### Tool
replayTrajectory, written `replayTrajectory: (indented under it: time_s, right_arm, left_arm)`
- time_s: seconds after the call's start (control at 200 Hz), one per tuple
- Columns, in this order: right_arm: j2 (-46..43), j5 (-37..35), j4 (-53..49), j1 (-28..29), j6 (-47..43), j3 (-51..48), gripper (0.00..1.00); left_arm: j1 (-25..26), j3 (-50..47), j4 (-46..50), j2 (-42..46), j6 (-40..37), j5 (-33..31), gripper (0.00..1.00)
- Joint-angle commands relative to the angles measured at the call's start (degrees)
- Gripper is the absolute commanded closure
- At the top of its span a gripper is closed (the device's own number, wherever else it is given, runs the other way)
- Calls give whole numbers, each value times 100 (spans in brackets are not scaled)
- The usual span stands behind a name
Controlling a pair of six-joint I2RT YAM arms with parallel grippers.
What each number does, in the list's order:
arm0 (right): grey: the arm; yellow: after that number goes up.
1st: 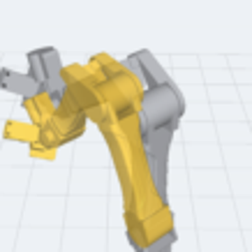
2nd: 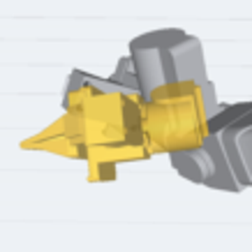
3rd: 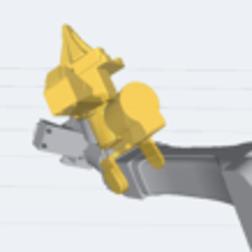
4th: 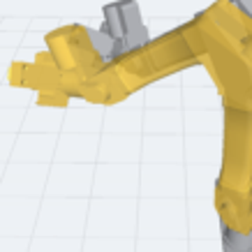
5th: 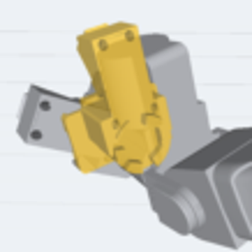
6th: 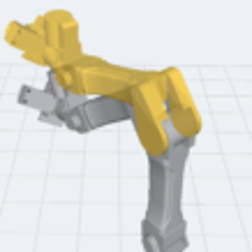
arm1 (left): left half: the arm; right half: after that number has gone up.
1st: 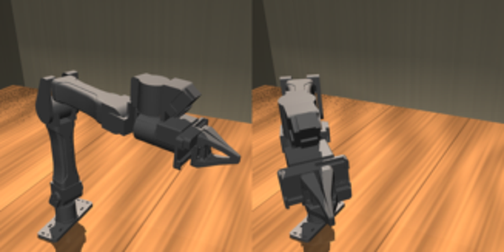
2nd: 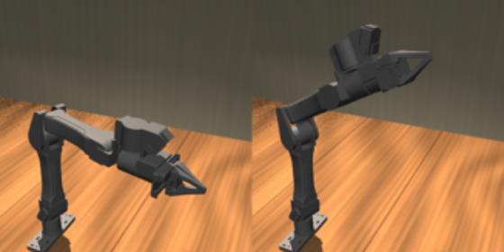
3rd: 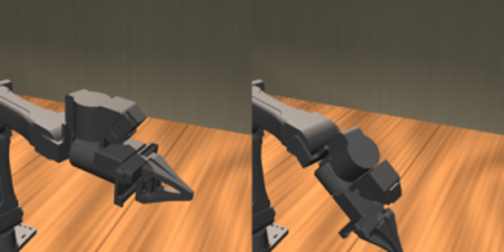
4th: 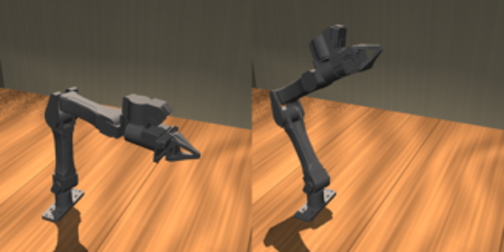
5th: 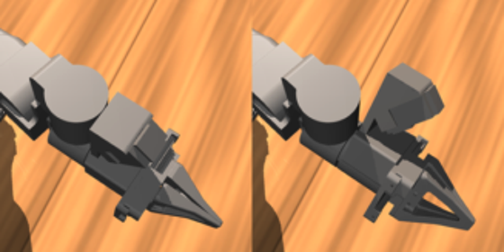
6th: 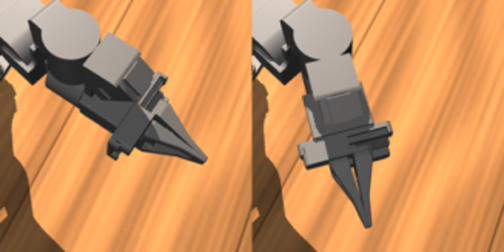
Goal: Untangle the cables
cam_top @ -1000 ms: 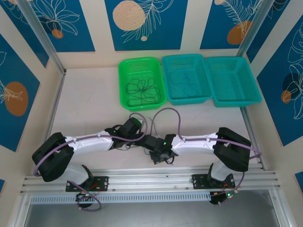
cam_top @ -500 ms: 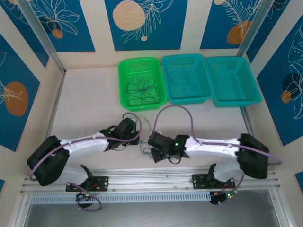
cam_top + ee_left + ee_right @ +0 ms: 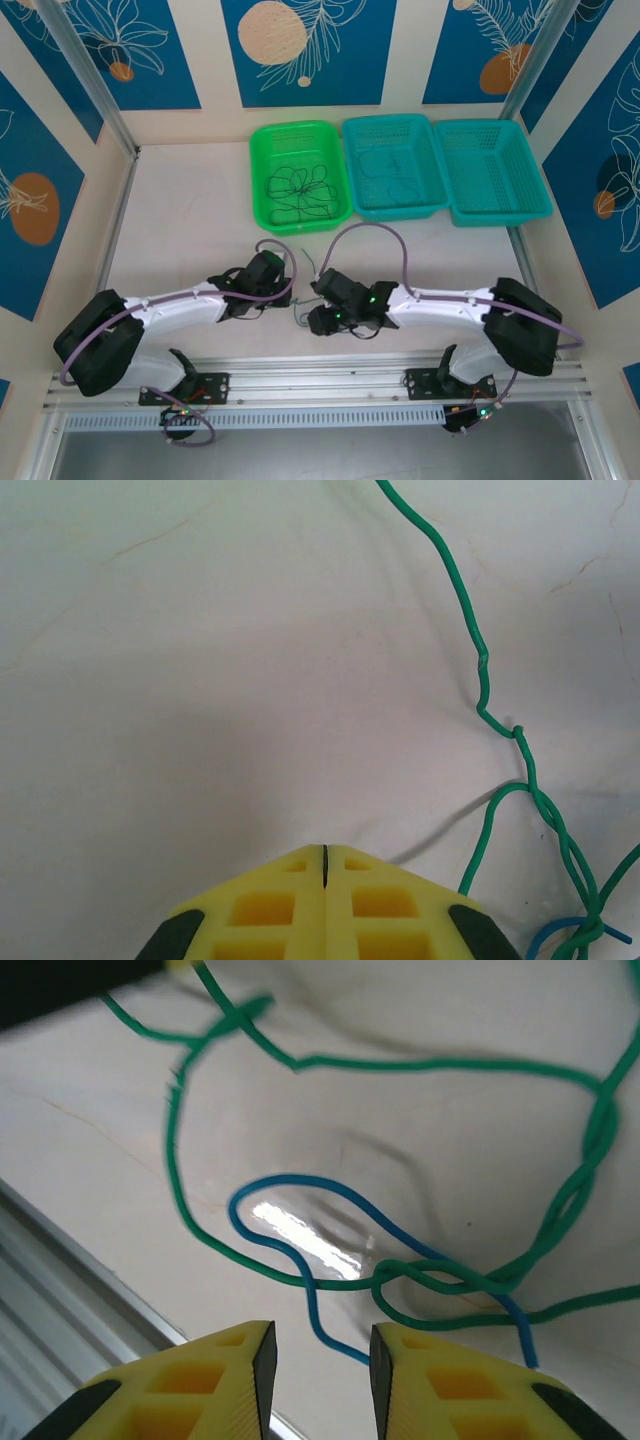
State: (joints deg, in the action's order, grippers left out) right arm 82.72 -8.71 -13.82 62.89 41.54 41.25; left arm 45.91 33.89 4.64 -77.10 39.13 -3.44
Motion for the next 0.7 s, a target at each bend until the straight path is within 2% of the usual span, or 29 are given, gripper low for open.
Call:
replayTrajectory:
  time_s: [0.0,0.26,0.4,0.49,0.695]
  right_arm:
    - [333,260,182,107,-209,156,68]
    - [965,37,246,280,-346,494,70]
    - [1124,-248,53,345,-315,612,85]
    - [990,-281,11,350,-321,579,95]
    - [-117,-157,-42,366,-473,319,99]
  left_arm:
    - [-55,-82,-55,54,24,23,100]
    - [-56,-56,38,99,-31,-23,100]
    - [-54,-70,75,152,-48,-104,100]
    - [-56,-96,105,173,-50,-165,100]
    - [-76,-198,231,184,-230,-561,100]
